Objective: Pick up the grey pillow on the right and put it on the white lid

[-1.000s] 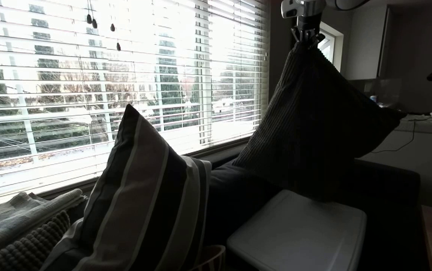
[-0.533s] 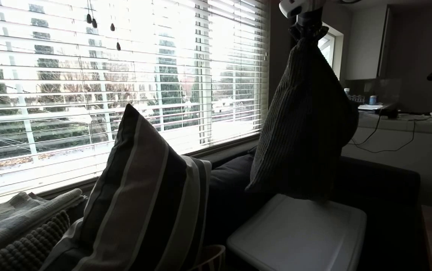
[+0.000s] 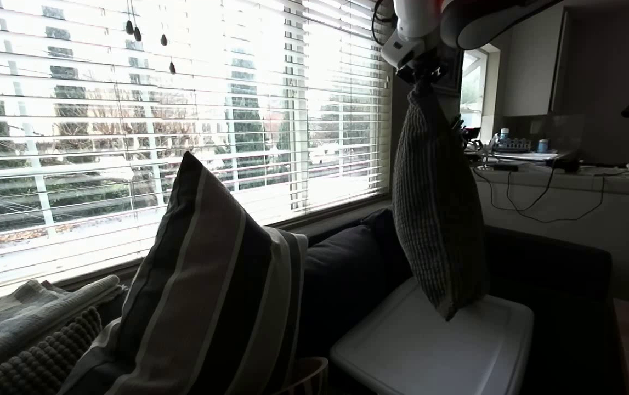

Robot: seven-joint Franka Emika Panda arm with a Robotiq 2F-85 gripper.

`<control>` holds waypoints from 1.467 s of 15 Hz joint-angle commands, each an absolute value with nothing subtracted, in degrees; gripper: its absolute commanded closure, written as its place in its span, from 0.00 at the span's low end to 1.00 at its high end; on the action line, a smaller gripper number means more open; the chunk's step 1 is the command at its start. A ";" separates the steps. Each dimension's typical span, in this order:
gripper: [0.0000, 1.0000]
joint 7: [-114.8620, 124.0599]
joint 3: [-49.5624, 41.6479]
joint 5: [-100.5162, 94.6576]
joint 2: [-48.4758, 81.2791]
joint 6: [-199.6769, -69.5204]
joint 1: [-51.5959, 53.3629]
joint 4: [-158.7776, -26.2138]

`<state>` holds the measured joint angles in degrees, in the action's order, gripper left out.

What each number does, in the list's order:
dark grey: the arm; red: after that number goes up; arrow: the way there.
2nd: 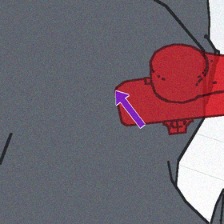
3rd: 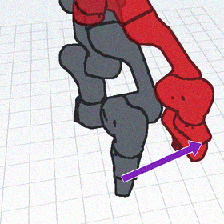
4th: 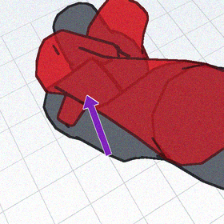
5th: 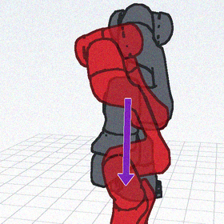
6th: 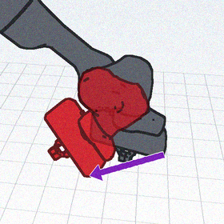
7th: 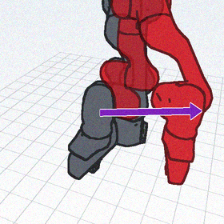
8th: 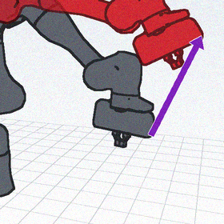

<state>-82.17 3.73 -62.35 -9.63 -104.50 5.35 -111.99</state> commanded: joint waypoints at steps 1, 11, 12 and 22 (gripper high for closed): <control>0.98 -76.97 5.48 -66.26 0.56 -100.28 5.55 -101.22; 0.28 -73.44 7.86 -60.38 15.86 -89.88 8.26 -81.44; 0.22 -75.57 8.06 -57.57 15.60 -89.62 7.84 -80.52; 0.00 -78.62 3.86 -24.97 4.67 -108.64 -1.03 -92.84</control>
<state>-79.77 5.52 -32.68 9.68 -100.91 1.24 -84.28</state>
